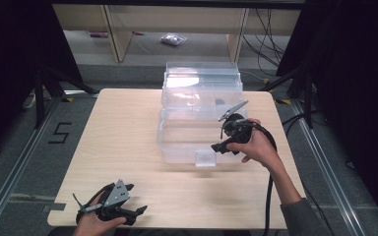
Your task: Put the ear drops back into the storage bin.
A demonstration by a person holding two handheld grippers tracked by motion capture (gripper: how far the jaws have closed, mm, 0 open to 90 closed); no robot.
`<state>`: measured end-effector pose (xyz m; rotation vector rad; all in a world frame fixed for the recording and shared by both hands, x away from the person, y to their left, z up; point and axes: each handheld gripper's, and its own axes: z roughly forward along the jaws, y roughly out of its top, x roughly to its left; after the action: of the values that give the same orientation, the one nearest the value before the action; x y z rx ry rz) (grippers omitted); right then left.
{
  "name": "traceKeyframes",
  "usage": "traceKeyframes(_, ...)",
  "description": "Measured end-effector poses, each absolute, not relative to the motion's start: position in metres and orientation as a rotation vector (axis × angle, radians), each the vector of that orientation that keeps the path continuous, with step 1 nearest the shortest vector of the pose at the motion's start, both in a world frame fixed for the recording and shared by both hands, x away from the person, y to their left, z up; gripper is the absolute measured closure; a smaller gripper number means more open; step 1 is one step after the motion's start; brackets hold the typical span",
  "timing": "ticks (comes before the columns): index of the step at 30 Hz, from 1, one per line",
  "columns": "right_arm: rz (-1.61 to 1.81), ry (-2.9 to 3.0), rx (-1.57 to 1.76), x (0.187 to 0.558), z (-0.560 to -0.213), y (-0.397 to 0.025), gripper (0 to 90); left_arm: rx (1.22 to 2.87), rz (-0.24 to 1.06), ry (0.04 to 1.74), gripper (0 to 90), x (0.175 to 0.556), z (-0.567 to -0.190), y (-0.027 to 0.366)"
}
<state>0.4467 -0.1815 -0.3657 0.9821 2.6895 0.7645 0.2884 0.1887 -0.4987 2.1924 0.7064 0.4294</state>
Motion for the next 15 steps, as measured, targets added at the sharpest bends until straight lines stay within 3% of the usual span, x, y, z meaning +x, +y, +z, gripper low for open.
traceKeyframes(15,0.805,2.692,0.954,0.431,-0.364,-0.178,22.3,2.207,0.435,0.703,17.2,0.289,-0.499,0.189)
